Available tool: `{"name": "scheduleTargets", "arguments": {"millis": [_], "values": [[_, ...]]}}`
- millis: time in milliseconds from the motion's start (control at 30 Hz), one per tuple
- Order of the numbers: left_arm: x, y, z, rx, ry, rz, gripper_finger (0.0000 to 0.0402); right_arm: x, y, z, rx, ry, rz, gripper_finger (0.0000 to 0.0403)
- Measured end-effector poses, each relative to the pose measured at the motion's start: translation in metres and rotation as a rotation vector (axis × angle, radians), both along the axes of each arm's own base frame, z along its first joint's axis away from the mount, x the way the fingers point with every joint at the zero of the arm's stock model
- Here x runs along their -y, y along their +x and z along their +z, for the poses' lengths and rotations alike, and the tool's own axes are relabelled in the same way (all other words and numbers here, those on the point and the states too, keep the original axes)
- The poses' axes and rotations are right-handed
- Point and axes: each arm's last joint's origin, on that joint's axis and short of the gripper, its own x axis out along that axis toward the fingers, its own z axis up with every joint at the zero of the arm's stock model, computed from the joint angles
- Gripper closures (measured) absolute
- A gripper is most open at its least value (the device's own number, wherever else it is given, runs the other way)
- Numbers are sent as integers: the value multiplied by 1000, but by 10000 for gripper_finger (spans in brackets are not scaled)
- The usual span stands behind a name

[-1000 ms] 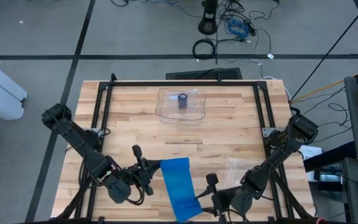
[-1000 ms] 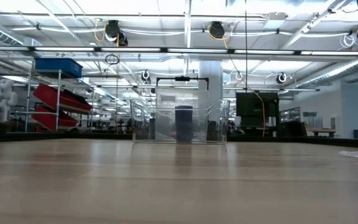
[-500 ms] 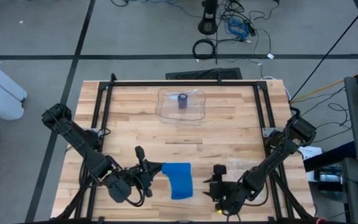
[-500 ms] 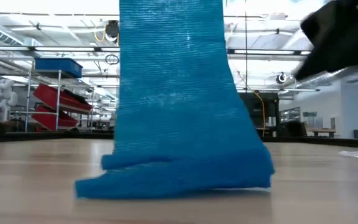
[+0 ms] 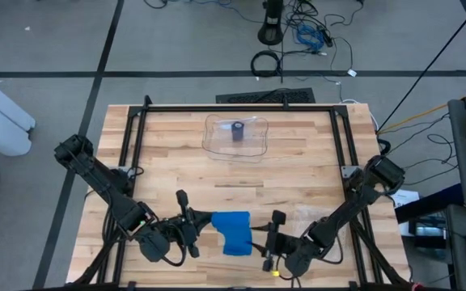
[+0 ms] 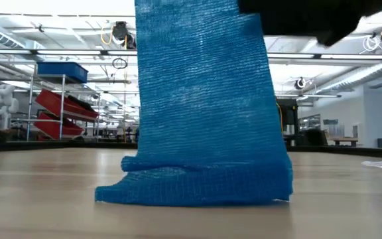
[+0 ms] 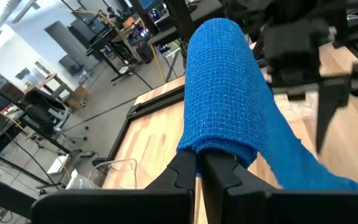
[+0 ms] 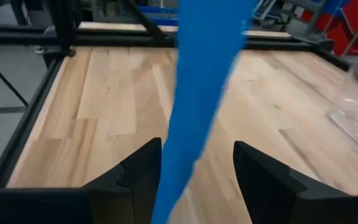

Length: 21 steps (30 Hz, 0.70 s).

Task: Roll bandage
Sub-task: Roll the blue bandage

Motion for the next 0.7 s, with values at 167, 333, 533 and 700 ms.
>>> {"name": "scheduleTargets", "arguments": {"millis": [167,333,533,700], "values": [[0,1,-1,0,-70,-31,395,-1,18,-21,36,-29,34,223],[1,2,-1,8,-159,-46,395,4,25,-27,22,-38,61,315],[2,2,-2,-8,-197,-99,395,5,26,-28,6,-109,71,399],[7,2,0,-31,-172,-203,395,14,26,-33,-45,-197,-15,402]]}}
